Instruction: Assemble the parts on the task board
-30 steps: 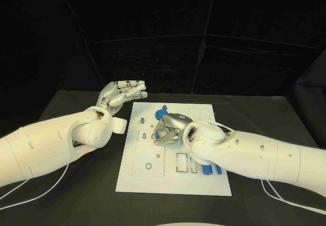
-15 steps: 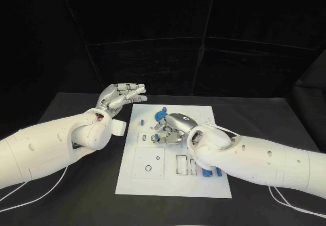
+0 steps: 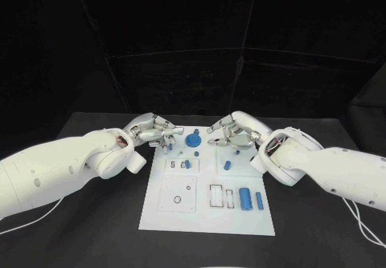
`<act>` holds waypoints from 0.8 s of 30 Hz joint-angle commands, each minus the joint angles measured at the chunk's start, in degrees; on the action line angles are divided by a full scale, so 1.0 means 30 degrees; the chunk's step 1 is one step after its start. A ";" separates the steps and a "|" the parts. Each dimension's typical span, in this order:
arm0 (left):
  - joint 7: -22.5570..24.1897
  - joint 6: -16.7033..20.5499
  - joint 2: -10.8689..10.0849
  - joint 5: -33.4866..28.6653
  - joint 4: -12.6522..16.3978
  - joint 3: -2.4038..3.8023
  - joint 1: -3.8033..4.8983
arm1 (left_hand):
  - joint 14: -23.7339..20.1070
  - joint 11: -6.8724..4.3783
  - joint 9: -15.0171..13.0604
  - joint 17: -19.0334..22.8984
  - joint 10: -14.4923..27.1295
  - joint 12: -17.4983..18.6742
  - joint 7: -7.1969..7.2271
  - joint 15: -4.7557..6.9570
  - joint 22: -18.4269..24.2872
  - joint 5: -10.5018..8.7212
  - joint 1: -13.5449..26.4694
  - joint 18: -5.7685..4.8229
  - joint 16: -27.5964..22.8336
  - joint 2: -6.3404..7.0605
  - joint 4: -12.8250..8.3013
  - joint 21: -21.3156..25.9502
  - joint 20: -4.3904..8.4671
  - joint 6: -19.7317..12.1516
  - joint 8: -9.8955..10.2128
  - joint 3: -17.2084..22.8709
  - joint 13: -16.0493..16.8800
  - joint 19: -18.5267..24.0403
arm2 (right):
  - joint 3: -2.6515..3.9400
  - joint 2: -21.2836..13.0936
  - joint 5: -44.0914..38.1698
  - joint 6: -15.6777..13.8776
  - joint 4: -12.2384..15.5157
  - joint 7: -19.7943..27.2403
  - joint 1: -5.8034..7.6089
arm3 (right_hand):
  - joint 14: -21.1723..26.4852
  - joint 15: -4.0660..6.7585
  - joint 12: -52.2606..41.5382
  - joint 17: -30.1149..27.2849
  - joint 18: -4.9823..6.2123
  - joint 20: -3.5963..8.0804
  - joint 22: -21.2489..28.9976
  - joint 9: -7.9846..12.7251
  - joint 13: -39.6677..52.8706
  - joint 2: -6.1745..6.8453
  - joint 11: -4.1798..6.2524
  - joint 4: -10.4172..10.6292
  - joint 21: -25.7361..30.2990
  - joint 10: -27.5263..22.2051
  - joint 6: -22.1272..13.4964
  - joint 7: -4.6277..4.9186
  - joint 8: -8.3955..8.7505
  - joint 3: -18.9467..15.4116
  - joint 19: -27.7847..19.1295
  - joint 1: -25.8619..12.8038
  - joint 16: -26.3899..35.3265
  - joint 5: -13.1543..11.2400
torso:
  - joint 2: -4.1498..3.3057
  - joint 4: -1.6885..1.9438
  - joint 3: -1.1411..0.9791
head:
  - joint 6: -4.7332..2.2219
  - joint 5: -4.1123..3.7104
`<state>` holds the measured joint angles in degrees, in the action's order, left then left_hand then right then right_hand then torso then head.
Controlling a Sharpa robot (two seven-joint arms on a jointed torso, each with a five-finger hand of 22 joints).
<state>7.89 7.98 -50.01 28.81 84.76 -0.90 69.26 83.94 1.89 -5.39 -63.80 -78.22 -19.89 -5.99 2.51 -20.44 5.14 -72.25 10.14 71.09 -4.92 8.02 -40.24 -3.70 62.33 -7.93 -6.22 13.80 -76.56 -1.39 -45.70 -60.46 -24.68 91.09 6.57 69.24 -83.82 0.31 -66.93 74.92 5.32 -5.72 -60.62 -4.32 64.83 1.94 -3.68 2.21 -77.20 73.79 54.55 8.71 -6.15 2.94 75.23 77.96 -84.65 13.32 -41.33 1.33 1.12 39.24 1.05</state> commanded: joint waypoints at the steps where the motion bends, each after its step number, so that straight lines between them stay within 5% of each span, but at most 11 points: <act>1: -0.5191 -0.3716 -0.0015 0.5631 0.0210 0.0023 0.0223 | 0.1599 -0.0352 -0.0381 -0.5269 0.0202 -0.2038 0.0154 0.0436 -0.8551 0.0056 0.0702 -0.1351 0.4106 0.0091 0.0986 -0.7000 0.0168 0.0142 -0.0314 -0.0702 0.1989 -0.2297 | 0.0017 -0.0520 0.4247 0.0803 -0.0166 0.1405 0.0417 | -0.1080 0.0130 0.0100 0.0679 0.0172 0.0066 0.0030 0.0004 -0.0014 -0.0046 0.0033 -0.0105 0.0062 -0.0021 0.0097 -0.0003 -0.0079 -0.0012 -0.0120 0.0105 0.0080 -0.0066 | 0.0231 -0.0058 -0.0153 | 0.0135 0.0118; 5: -0.7282 -0.4891 0.0175 0.6869 0.0261 0.0023 0.0451 | 0.1693 -0.0362 -0.1039 -0.7066 0.1113 -0.4532 0.0331 0.0365 -1.2545 -0.0520 0.1228 -0.1706 0.5307 0.0063 0.2030 -0.9997 0.0442 0.0307 -0.1020 -0.1567 0.4399 -0.2609 | 0.0019 -0.0850 0.4681 0.0824 -0.0485 0.1342 0.0690 | -0.1071 0.0137 0.0108 0.0626 0.0172 0.0073 0.0035 0.0005 -0.0028 -0.0068 0.0040 -0.0109 0.0069 0.0005 0.0118 -0.0010 -0.0097 -0.0008 -0.0116 0.0101 0.0108 -0.0087 | 0.0327 -0.0092 -0.0219 | 0.0193 0.0152; 9: -0.9605 -0.5646 0.0768 0.8058 0.0077 0.0020 0.0637 | 0.1951 -0.0680 -0.2600 -0.8442 0.0799 -1.1554 0.0802 0.0573 -1.5091 -0.0611 0.1120 -0.1978 0.6136 -0.0117 0.2706 -1.1867 0.0647 0.0602 -0.2769 -0.2233 1.1563 -0.2681 | 0.0020 -0.1019 0.4927 0.0916 -0.0780 0.1041 0.0860 | -0.1049 0.0145 0.0156 0.0515 0.0192 0.0084 0.0150 0.0008 -0.0087 -0.0074 0.0048 -0.0095 0.0128 0.0017 0.0139 -0.0017 -0.0120 -0.0033 -0.0165 0.0052 0.0166 -0.0116 | 0.0445 -0.0067 -0.0314 | 0.0283 0.0211; 11: -1.0412 -0.5774 0.1089 0.8360 -0.0073 0.0015 0.0686 | 0.2021 -0.0930 -0.3383 -0.8732 0.0744 -1.2935 0.0825 0.0733 -1.5908 -0.0605 0.1271 -0.2124 0.6302 -0.0104 0.2680 -1.2421 0.0668 0.0373 -0.3516 -0.2486 1.2941 -0.2765 | 0.0020 -0.1017 0.4974 0.1044 -0.0890 0.0744 0.0895 | -0.1003 0.0155 0.0254 0.0310 0.0240 0.0096 0.0412 0.0020 -0.0197 -0.0086 0.0055 -0.0066 0.0261 -0.0003 0.0136 -0.0026 -0.0133 -0.0072 -0.0288 -0.0022 0.0274 -0.0209 | 0.0492 -0.0053 -0.0354 | 0.0348 0.0230; 16: -1.1664 -0.5576 0.2051 0.9103 -0.0656 -0.0196 0.0886 | 0.2021 -0.1014 -0.5607 -0.8732 0.0964 -1.4373 0.1037 0.0794 -1.7148 -0.0739 0.2018 -0.2273 0.6302 -0.0219 0.2815 -1.3251 0.0786 -0.0623 -0.5508 -0.3223 1.4256 -0.2824 | 0.0018 -0.0877 0.4978 0.1224 -0.1238 0.0166 0.0941 | -0.0958 0.0170 0.0347 0.0097 0.0287 0.0112 0.0670 0.0031 -0.0302 -0.0120 0.0070 -0.0053 0.0399 -0.0012 0.0140 -0.0039 -0.0159 -0.0099 -0.0403 -0.0066 0.0394 -0.0234 | 0.0609 -0.0064 -0.0417 | 0.0453 0.0290; 24: -1.2211 -0.5396 0.3260 0.9678 -0.1579 -0.0562 0.1221 | 0.2021 -0.1144 -0.6972 -0.8732 0.0850 -1.4952 0.1132 0.0853 -1.7639 -0.0790 0.2629 -0.2332 0.6302 -0.0401 0.2860 -1.3558 0.0867 -0.1276 -0.6617 -0.3781 1.4795 -0.2850 | 0.0016 -0.0708 0.4858 0.1321 -0.1479 -0.0240 0.0957 | -0.0954 0.0190 0.0365 0.0045 0.0297 0.0132 0.0747 0.0040 -0.0331 -0.0154 0.0087 -0.0071 0.0459 0.0030 0.0163 -0.0054 -0.0200 -0.0104 -0.0417 -0.0063 0.0444 -0.0052 | 0.0583 -0.0105 -0.0410 | 0.0444 0.0329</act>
<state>-26.11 -7.35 -40.36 55.16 80.32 -2.59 72.78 84.05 -1.25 -26.12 -74.94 -75.65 -64.41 -2.65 4.61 -73.29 3.15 -64.80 3.51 89.83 -6.14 16.71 -80.55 -1.53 58.84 -27.58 -17.29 58.12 -83.98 -1.38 -47.87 -46.44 -21.59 86.67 6.86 71.98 -84.05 0.53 -66.04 74.91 5.32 -5.22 -58.44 -4.26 63.92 1.94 -3.68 2.06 -76.04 73.79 54.75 8.51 -6.43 2.78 74.34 77.96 -83.65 12.91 -39.57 1.08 -0.10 40.63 2.10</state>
